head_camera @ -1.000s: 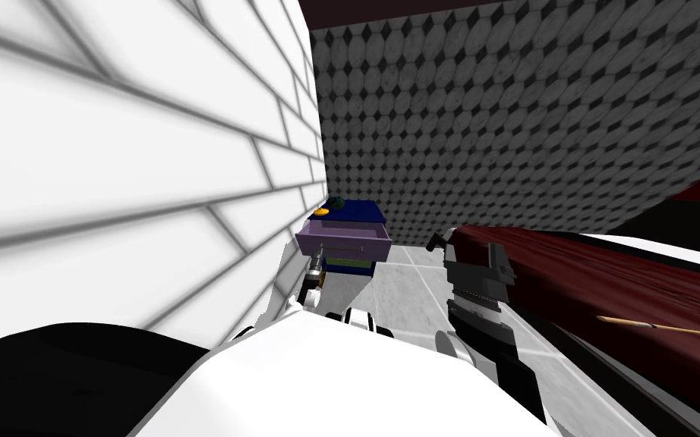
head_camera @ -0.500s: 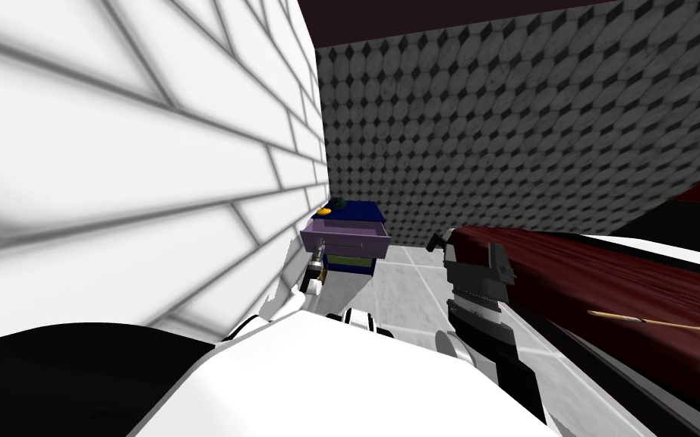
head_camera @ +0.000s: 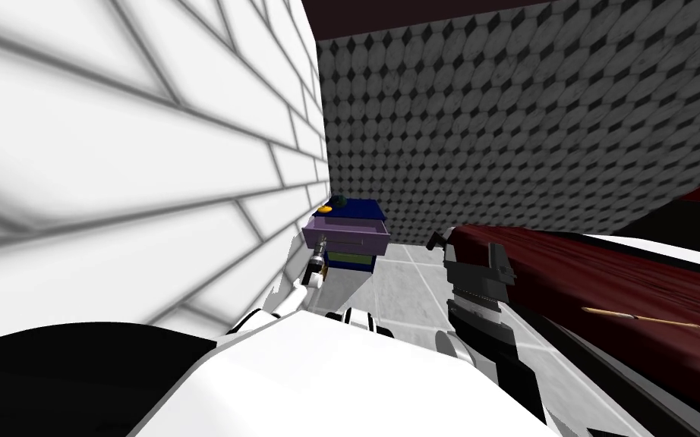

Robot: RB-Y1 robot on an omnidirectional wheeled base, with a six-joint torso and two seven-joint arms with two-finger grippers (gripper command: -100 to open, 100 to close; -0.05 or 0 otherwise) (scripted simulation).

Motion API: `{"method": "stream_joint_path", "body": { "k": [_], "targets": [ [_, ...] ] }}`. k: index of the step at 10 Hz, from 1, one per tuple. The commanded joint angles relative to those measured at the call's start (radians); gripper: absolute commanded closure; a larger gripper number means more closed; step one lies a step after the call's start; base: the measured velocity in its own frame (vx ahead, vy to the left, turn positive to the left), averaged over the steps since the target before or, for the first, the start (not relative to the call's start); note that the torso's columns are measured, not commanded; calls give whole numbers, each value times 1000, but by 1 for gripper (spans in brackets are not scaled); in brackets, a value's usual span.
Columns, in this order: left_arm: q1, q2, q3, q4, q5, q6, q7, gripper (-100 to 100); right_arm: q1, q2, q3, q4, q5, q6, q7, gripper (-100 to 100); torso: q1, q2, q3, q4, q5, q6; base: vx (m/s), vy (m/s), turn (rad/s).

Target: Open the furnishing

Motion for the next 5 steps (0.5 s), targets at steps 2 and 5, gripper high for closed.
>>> {"method": "stream_joint_path", "body": {
  "k": [2,5],
  "targets": [
    [6,-1,-1,5,0,5,0,0,0,0,0,0,0,0,0,0,2,-5,-3,-3,2,0,0,0,0],
    [9,-2,-2,9,0,8,0,0,0,0,0,0,0,0,0,0,4,-7,-4,-6,3,0,0,0,0]
  ]
}}
